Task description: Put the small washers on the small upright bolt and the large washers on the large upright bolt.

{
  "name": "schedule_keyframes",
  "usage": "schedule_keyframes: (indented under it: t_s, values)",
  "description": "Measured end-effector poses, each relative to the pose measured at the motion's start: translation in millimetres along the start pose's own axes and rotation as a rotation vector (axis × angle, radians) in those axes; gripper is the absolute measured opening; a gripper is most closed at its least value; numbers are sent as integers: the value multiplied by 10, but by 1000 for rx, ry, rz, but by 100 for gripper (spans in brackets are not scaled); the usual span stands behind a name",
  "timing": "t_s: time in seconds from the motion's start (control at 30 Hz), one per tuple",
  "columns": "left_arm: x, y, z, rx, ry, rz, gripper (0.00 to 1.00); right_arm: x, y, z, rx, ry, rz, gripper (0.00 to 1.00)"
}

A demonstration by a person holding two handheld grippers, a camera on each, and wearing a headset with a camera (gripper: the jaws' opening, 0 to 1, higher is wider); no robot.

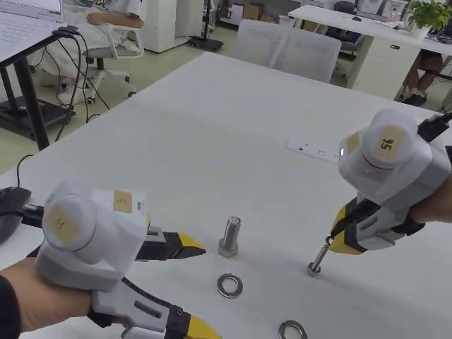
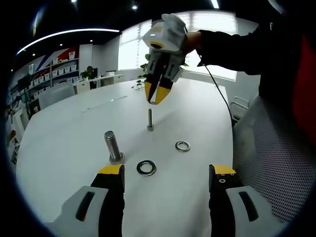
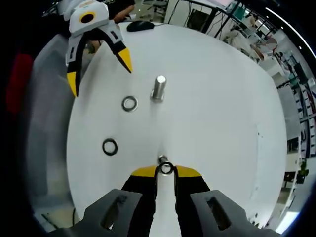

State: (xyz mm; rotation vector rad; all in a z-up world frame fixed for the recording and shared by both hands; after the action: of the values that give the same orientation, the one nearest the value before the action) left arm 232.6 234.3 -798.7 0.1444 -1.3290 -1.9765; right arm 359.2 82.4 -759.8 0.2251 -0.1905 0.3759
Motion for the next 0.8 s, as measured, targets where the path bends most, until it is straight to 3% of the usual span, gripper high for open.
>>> schedule_keyframes:
  t_s: [0.8]
  values:
    - [-4,-30,-11,-13,2,8,69,16,-28,-144,-12,36,11,14]
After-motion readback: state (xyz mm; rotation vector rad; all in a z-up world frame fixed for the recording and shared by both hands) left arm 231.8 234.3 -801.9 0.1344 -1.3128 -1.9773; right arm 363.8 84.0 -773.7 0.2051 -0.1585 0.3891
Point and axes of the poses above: the centre of the closed fingertips' face, and the gripper's own axes: z roughly backward along the fingers, x roughly to its right, y roughly out of its top, the point moved 4 cm from there along z, roughly backward along the fingers, and after that the axes turned 15 degrees about z, right-handed, at the moved point
